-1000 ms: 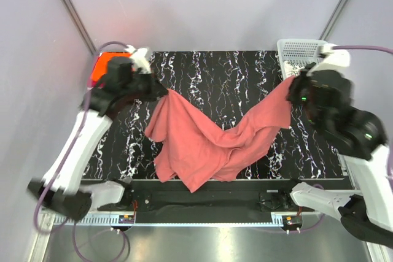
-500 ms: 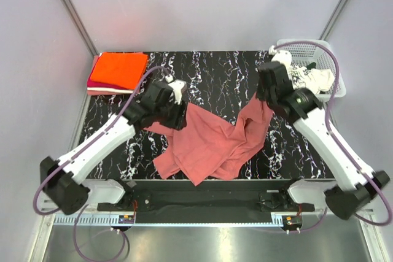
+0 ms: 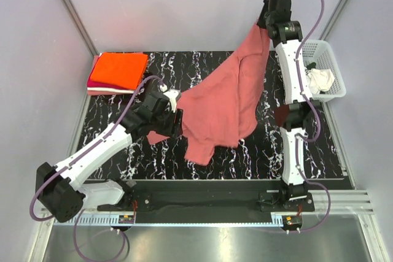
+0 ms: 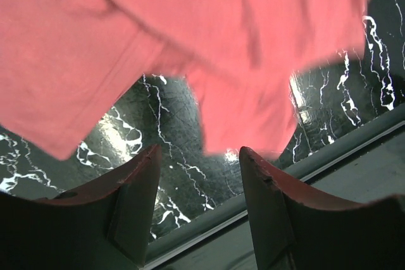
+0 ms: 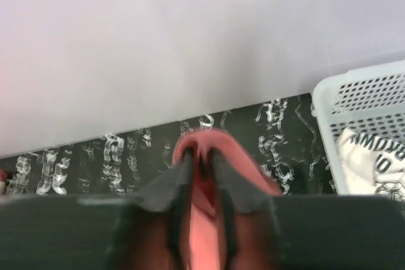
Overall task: Fold and stack the t-shirts
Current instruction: Flatten the tshirt out
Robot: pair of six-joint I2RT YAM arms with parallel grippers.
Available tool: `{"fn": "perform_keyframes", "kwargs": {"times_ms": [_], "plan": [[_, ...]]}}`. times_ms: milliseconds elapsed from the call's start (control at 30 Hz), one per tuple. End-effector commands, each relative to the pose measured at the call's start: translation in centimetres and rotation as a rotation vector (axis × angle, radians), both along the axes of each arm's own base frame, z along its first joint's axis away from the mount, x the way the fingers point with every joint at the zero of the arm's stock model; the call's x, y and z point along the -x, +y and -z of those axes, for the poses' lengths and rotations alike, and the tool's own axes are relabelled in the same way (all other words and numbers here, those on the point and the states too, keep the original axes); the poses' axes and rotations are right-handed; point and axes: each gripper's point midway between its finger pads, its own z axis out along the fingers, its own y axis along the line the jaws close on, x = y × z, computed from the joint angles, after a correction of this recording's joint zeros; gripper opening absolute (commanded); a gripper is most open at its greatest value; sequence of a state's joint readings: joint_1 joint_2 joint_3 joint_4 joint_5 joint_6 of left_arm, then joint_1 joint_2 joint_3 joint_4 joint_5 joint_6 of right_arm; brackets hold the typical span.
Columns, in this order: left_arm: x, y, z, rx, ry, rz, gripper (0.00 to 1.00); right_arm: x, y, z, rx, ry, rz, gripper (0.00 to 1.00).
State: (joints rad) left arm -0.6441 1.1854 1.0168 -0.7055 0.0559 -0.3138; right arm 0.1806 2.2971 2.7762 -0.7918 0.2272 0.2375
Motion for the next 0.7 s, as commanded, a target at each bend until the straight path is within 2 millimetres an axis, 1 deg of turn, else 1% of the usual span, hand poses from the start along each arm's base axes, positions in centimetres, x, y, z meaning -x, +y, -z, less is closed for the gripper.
{"fn": "perform_keyframes", "kwargs": {"times_ms": [0,33,67,100,133,167,200,233,267,300,333,367,400,433,467,500,533,567,600,633,667], "plan": [[0.3,-0.7,0.0,0.065,-0.002,-0.016,0.58,-1.1,-0.9,0.2,0.004,-0.018,-0.020,0.28],[0.4,-0.9,0.5,0.068,0.010,-0.010,0.58,-1.3,-1.0,0.8,-0.013,-0.002,-0.029,0.39],[0.7,-0.9,1.1,0.063,0.025,-0.002,0.58,-0.7,-0.4,0.1,-0.041,-0.003,-0.067,0.42],[0.6,-1.0,1.3,0.065,0.031,-0.001,0.58,-0.7,0.0,2.7,-0.058,0.066,-0.080,0.44],[0.6,-1.0,2.0,0.053,0.045,-0.002,0.57,-0.2,0.3,3.2,-0.071,0.091,-0.100,0.45],[0.5,-1.0,2.2,0.049,0.048,-0.005,0.57,1.1,1.2,1.8,-0.118,0.087,-0.133,0.45],[0.2,-1.2,2.1,0.052,0.041,-0.006,0.57,2.1,1.4,4.4,-0.140,0.175,-0.129,0.45],[0.0,-1.4,2.2,0.054,0.042,-0.009,0.57,3.2,1.5,4.9,-0.173,0.211,-0.116,0.45],[-0.4,-1.7,2.0,0.063,0.030,-0.012,0.57,5.6,2.2,6.2,-0.242,0.290,-0.117,0.45],[-0.8,-1.6,2.1,0.052,0.025,-0.022,0.57,7.1,2.6,6.8,-0.276,0.327,-0.126,0.45],[-1.0,-1.4,2.2,0.036,0.018,-0.027,0.57,8.9,3.7,7.7,-0.302,0.372,-0.144,0.45],[-1.4,-1.3,2.3,0.013,0.003,-0.019,0.57,12.0,4.3,9.4,-0.341,0.428,-0.142,0.45],[-1.6,-1.2,3.0,-0.014,0.005,-0.013,0.58,13.7,4.9,10.4,-0.354,0.445,-0.148,0.45],[-1.7,-1.1,3.5,-0.040,0.006,-0.005,0.58,15.7,6.3,11.2,-0.371,0.459,-0.168,0.45],[-1.7,-1.1,3.9,-0.060,0.008,-0.001,0.58,19.7,6.4,13.5,-0.421,0.509,-0.149,0.44],[-1.7,-1.3,4.3,-0.069,0.014,0.006,0.58,20.5,7.5,13.5,-0.446,0.463,-0.178,0.43],[-1.8,-1.3,5.4,-0.110,0.024,0.001,0.57,22.3,8.1,14.1,-0.461,0.466,-0.190,0.43],[-1.9,-1.2,5.7,-0.127,0.030,-0.007,0.57,25.3,9.2,16.0,-0.496,0.502,-0.199,0.42],[-2.5,-0.5,6.2,-0.176,0.017,-0.052,0.57,26.8,10.1,17.0,-0.515,0.517,-0.216,0.41],[-2.9,0.1,6.4,-0.199,0.007,-0.086,0.57,28.3,11.2,17.1,-0.549,0.518,-0.251,0.42],[-3.3,0.6,6.4,-0.217,-0.005,-0.120,0.57,30.6,12.6,19.8,-0.536,0.576,-0.287,0.43]]}}
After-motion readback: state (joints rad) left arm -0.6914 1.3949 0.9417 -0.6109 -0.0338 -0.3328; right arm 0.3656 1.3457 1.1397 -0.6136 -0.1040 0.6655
